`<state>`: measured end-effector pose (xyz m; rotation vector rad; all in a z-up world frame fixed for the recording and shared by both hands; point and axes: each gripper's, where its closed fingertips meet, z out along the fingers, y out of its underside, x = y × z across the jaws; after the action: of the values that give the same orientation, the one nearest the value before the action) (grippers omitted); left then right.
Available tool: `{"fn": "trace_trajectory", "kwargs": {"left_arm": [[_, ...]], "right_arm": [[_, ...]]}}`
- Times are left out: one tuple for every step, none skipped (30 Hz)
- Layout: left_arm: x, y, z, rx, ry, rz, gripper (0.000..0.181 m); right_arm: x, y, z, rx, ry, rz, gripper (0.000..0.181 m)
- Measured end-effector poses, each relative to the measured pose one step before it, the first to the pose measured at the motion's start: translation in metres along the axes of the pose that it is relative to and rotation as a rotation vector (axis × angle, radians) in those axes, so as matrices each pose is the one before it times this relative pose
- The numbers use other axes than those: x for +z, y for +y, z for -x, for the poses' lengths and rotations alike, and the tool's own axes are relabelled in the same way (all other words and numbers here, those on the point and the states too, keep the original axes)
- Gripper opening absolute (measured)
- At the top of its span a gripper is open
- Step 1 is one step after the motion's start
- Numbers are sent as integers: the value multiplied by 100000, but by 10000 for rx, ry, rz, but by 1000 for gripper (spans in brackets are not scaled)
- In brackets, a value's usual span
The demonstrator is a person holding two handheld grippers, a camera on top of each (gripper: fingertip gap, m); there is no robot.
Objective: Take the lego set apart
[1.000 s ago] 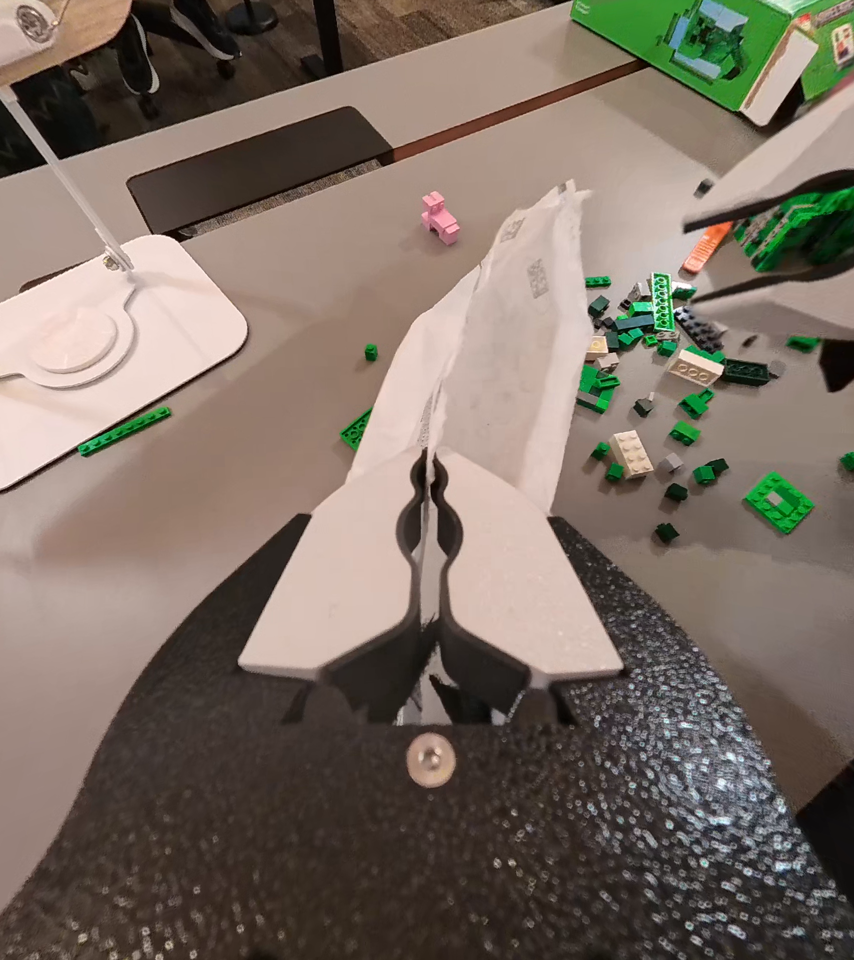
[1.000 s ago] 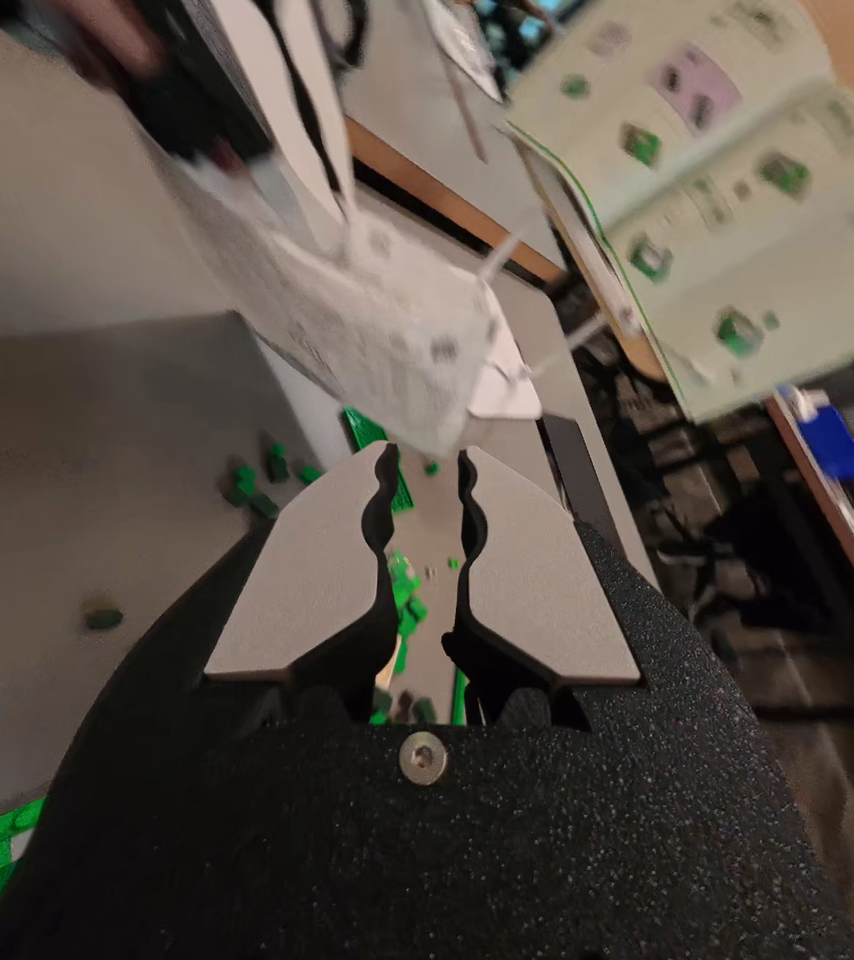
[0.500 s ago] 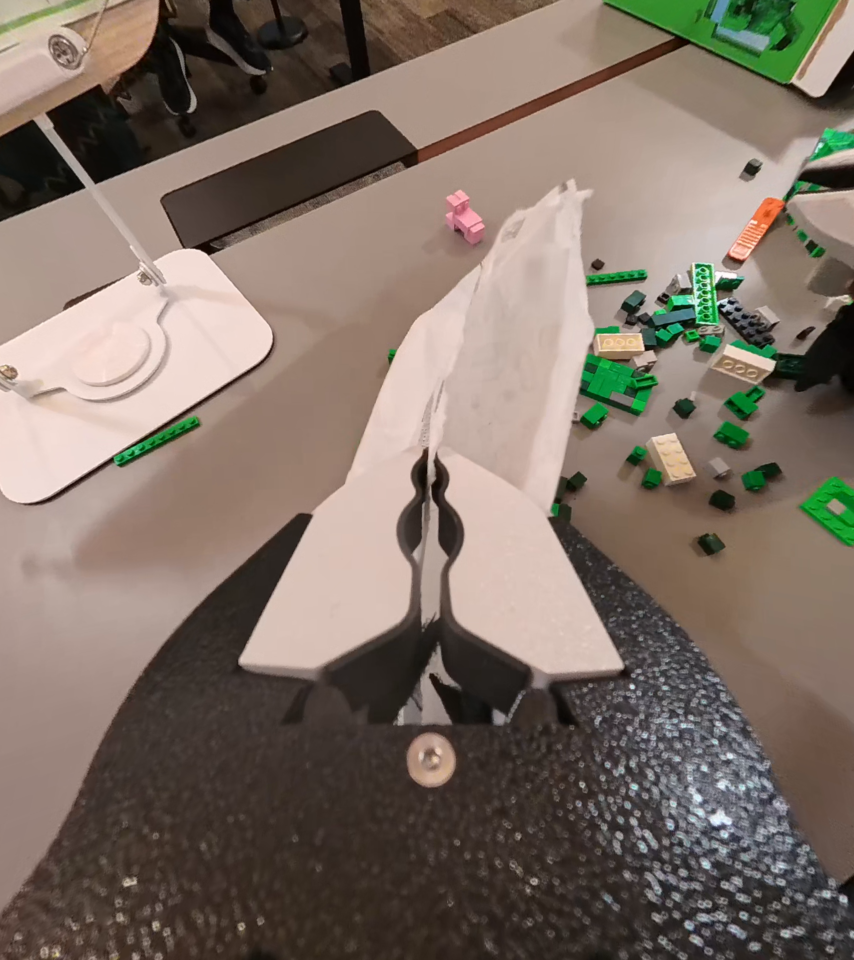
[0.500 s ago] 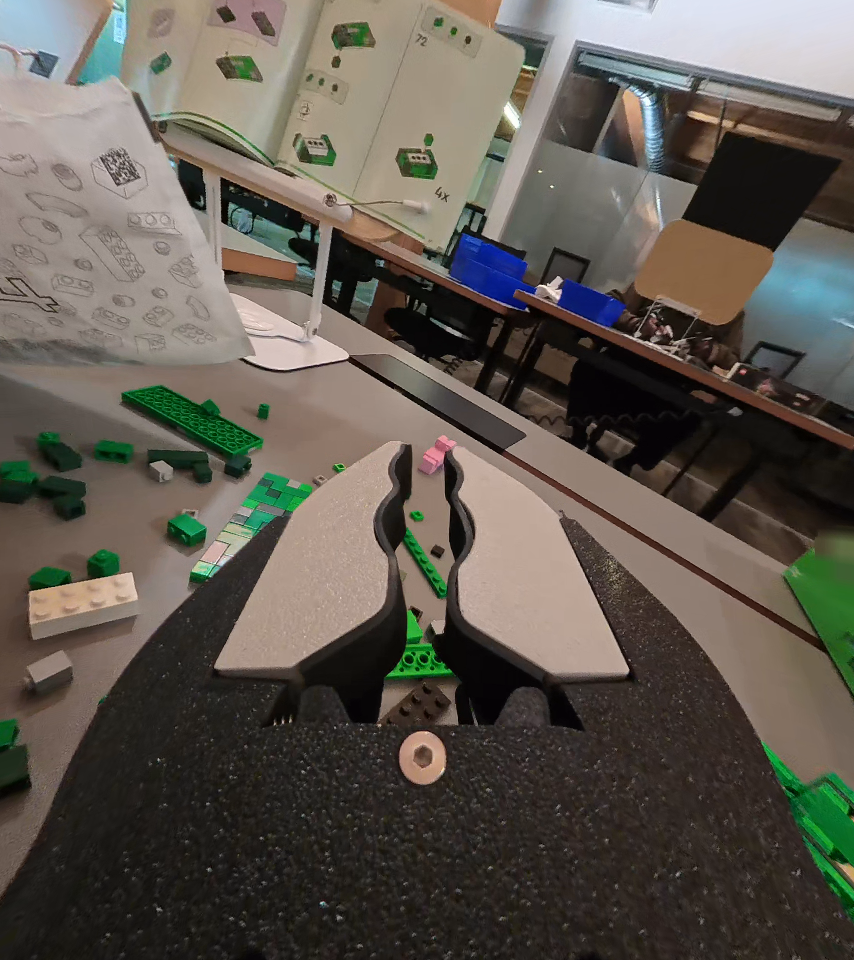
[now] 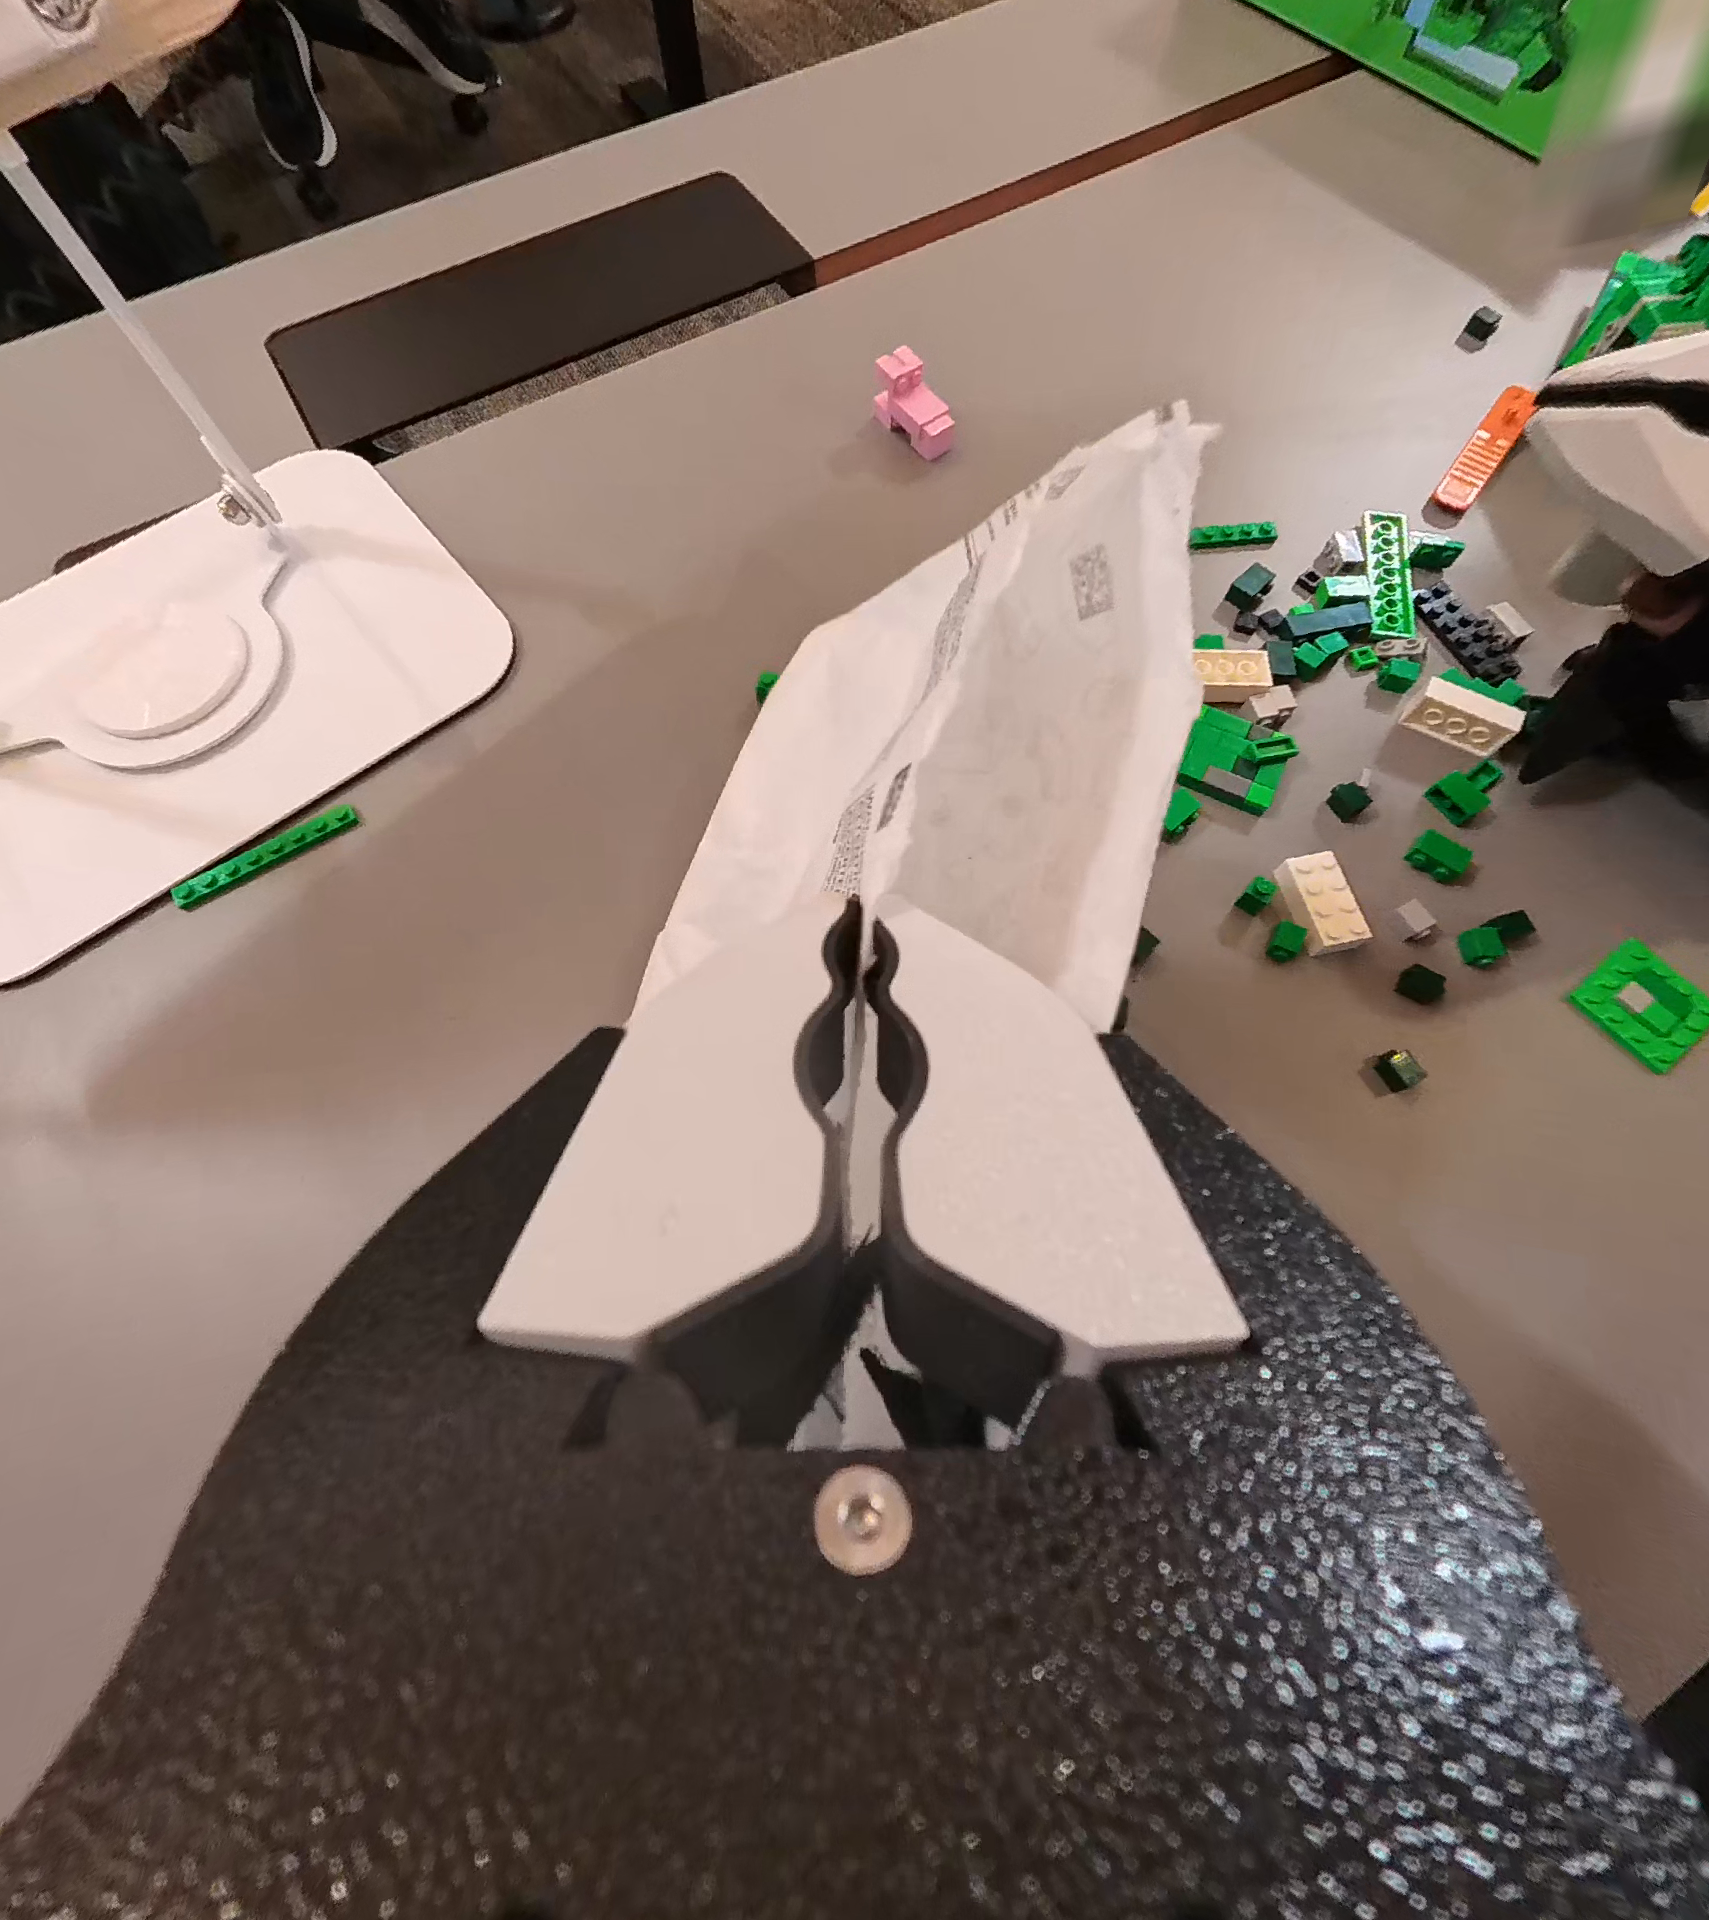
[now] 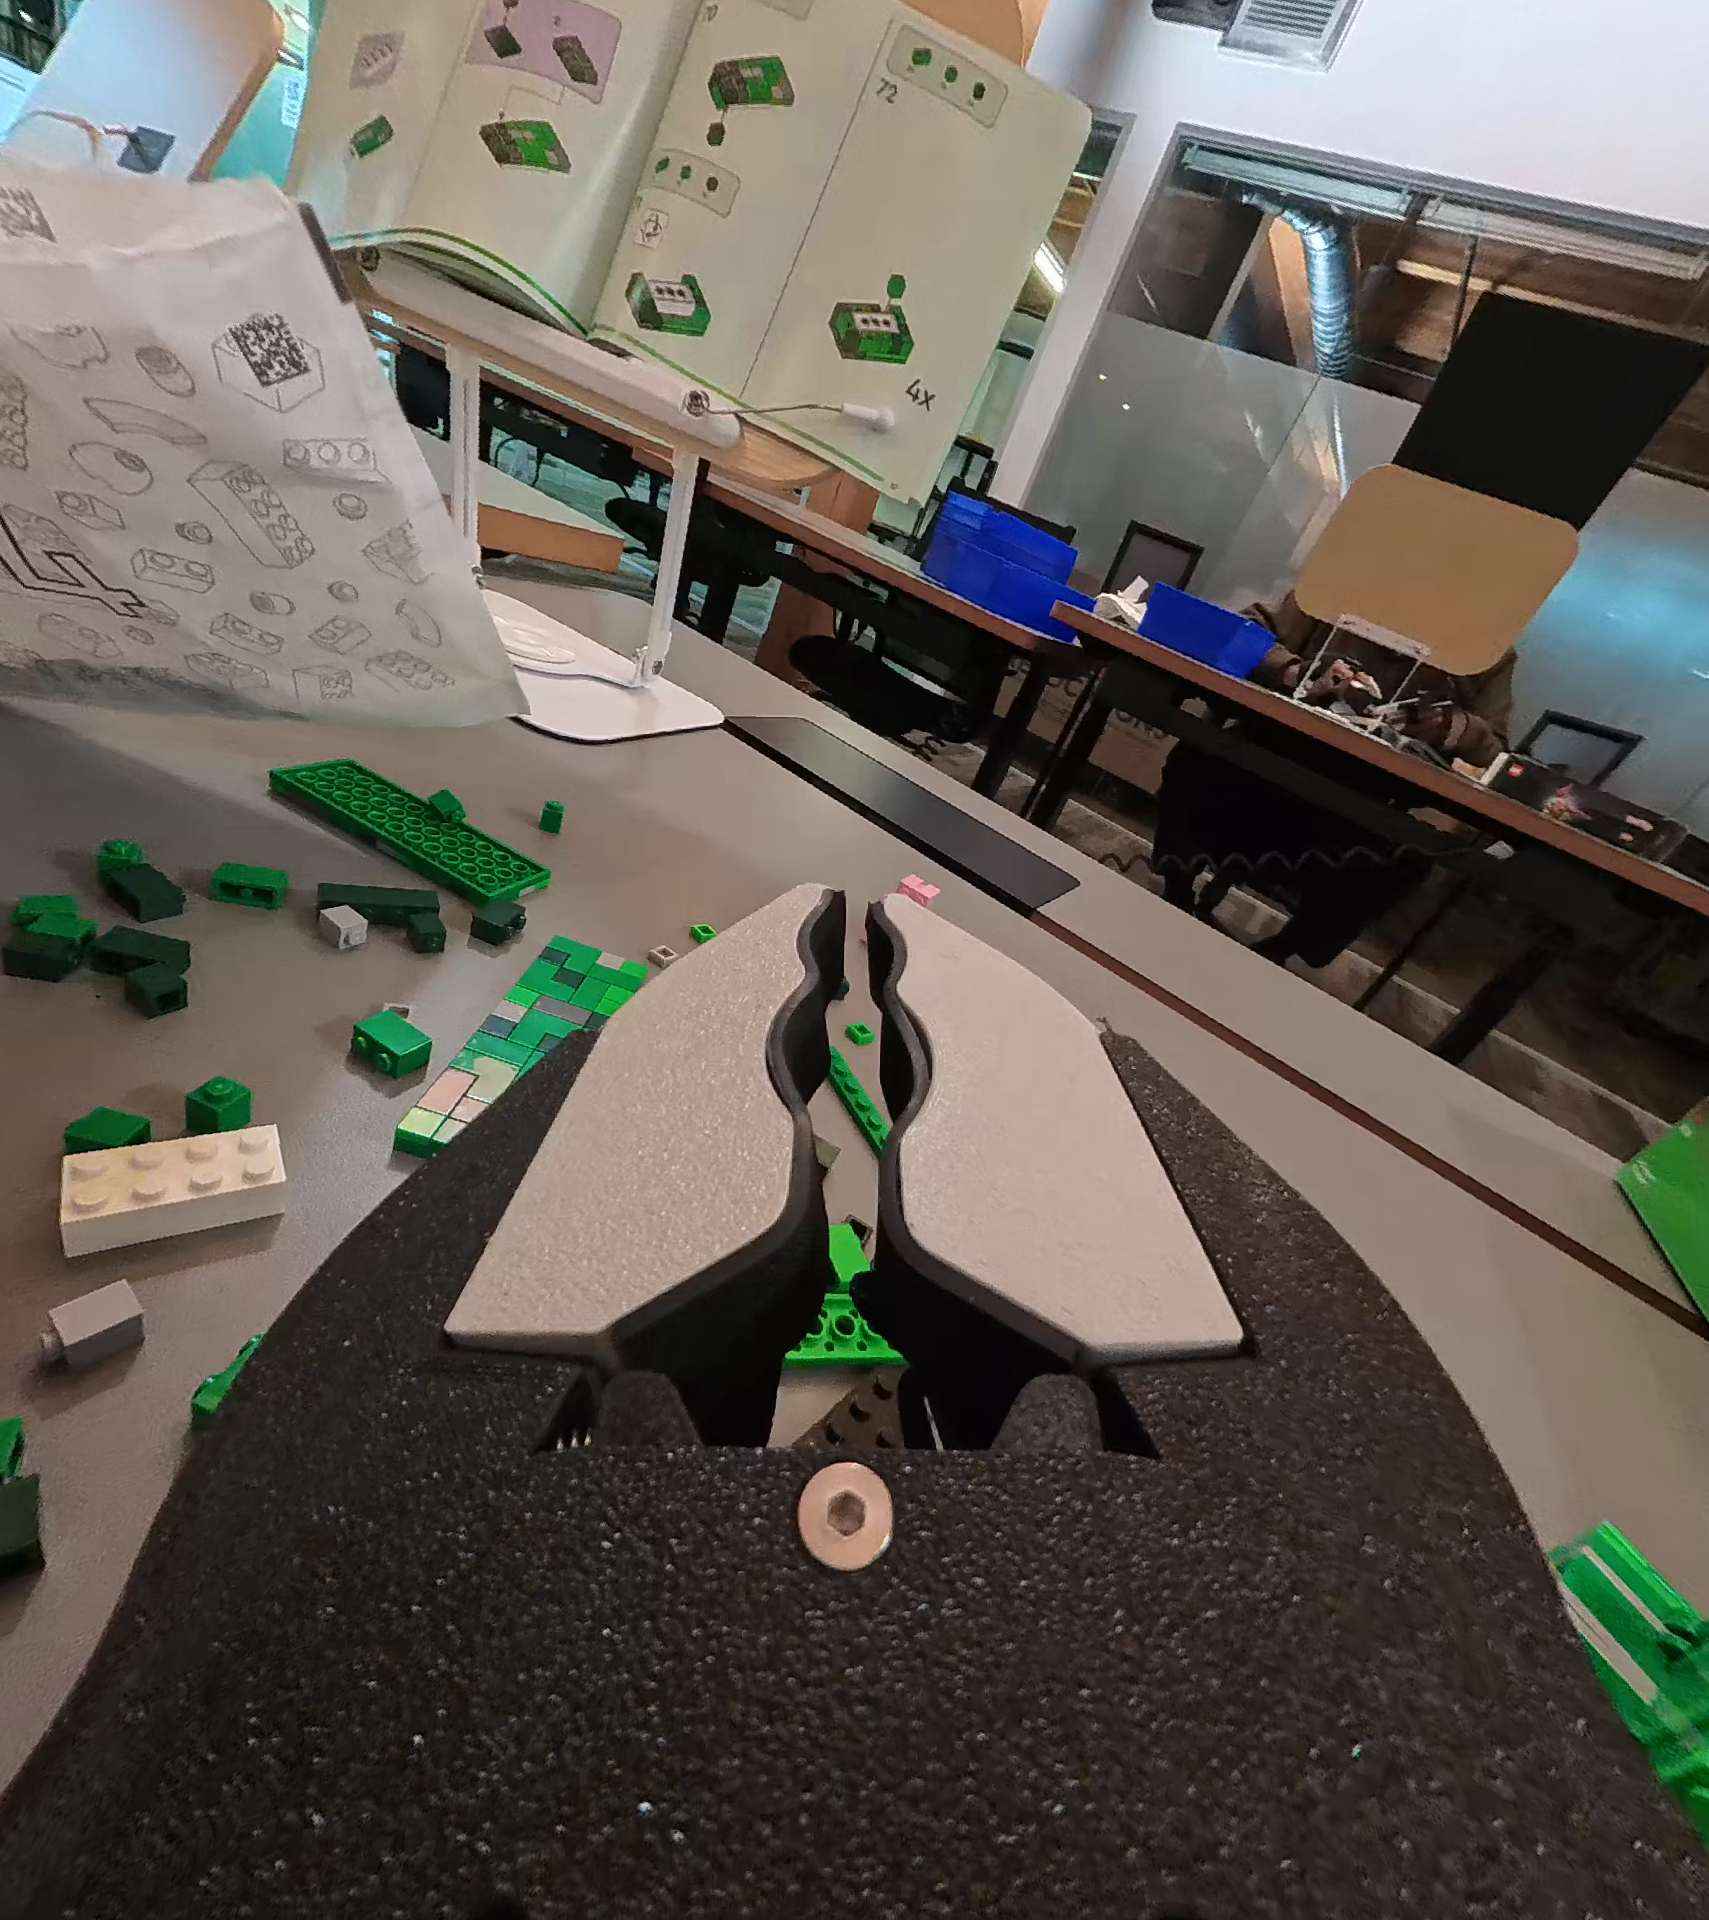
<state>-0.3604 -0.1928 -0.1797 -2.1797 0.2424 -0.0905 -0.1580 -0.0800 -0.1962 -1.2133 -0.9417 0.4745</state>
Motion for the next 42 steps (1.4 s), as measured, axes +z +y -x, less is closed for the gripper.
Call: {"fn": "trace_trajectory", "kwargs": {"left_arm": [[-15,-46,-81,-6,56,-26,0],[0,-20,-54,-1,45,-25,0],[12,-27,-31,-14,39,-24,0],[13,-16,-12,-26,40,-25,0],[17,-17,10,-28,31,-22,0],[29,9,-7,-26,39,-10,0],[20,8,-9,-23,35,-3,0],[-8,11,10,-19,25,-8,0],[-21,-10,14,-16,15,-15,0],[-46,-19,23,-13,5,-17,0],[-65,-20,28,-4,-4,-19,0],[-75,-29,8,-10,6,-24,0],[-88,-37,16,-11,12,-30,0],[-97,-66,19,-8,3,-42,0],[-90,-47,25,-15,9,-42,0],[-79,-48,24,-18,11,-34,0],[-60,-17,33,-13,2,-24,0],[-49,-16,25,-13,4,-14,0],[-36,-12,22,-12,8,-13,0],[-28,-6,20,-11,4,-14,0],[-13,-12,7,-11,9,-9,0],[-11,7,-11,-6,11,1,0],[-2,3,0,1,1,2,0],[0,3,-17,3,7,3,0],[-4,-10,-11,-1,8,-1,0],[-9,-9,-7,1,-3,-3,0],[-5,-1,5,5,-3,-5,0],[-2,-12,-12,-2,0,-2,0],[17,5,-14,-5,11,6,0],[13,24,-16,0,7,11,0],[20,7,-11,6,0,8,0],[8,1,-19,6,4,6,0],[22,3,-20,4,6,6,0],[25,15,-15,5,3,9,0],[33,13,-24,6,5,12,0],[23,18,-18,6,6,11,0],[30,0,-18,5,-1,8,0],[24,17,-23,5,9,10,0],[20,6,-11,6,0,8,0],[12,8,0,4,-3,5,0],[12,6,-7,-2,7,3,0],[14,4,-11,1,4,2,0]], "right_arm": [[-2,-7,11,-8,4,-15,2],[-7,-6,-4,-28,12,-3,2],[4,-14,10,-35,12,-4,2],[-12,-26,9,-37,9,-13,2],[-5,-25,9,-33,5,-15,2],[-9,-18,0,-26,6,-13,1],[-4,-20,-4,-18,5,-10,1],[6,2,-14,-6,2,-1,1],[-2,4,-33,3,17,-1,1],[-9,-10,-44,3,27,-10,1],[-6,-2,-44,8,24,-7,1],[-10,5,-42,13,25,-1,1],[-18,-7,-48,9,29,-9,1],[-10,-7,-34,6,21,-8,1],[-15,1,-35,3,20,-1,1],[-9,12,-28,-2,19,1,1],[-15,-8,-23,-3,14,2,1],[-8,8,-3,-4,9,2,1],[-2,3,-12,-4,7,2,0],[-6,-3,-6,-5,8,0,0],[4,13,3,-6,2,4,0],[-3,5,4,-7,3,7,0],[-9,10,-10,-8,11,3,0],[-4,-6,-12,-9,10,-2,0],[-6,4,1,-6,4,-1,0],[1,-2,-3,-2,1,-2,0],[-5,-5,14,-1,-5,-1,0],[1,-2,3,-3,-4,-1,0],[-12,3,9,-3,-5,-3,0],[4,-9,15,-4,-4,-3,0],[-4,-6,8,-5,-3,-2,0],[-6,-3,-1,-2,-5,-3,0],[8,7,19,0,-7,-1,0],[0,0,12,0,-9,0,0],[1,-3,10,-1,-8,-2,0],[2,-3,7,-2,-6,-2,0],[-1,9,8,-3,-5,0,0],[9,-4,8,-2,-3,-2,0],[-3,-8,9,-2,-3,-3,0],[1,-2,8,0,-6,-1,0],[5,5,6,2,-9,2,0],[12,13,7,-1,-4,2,0]]}}
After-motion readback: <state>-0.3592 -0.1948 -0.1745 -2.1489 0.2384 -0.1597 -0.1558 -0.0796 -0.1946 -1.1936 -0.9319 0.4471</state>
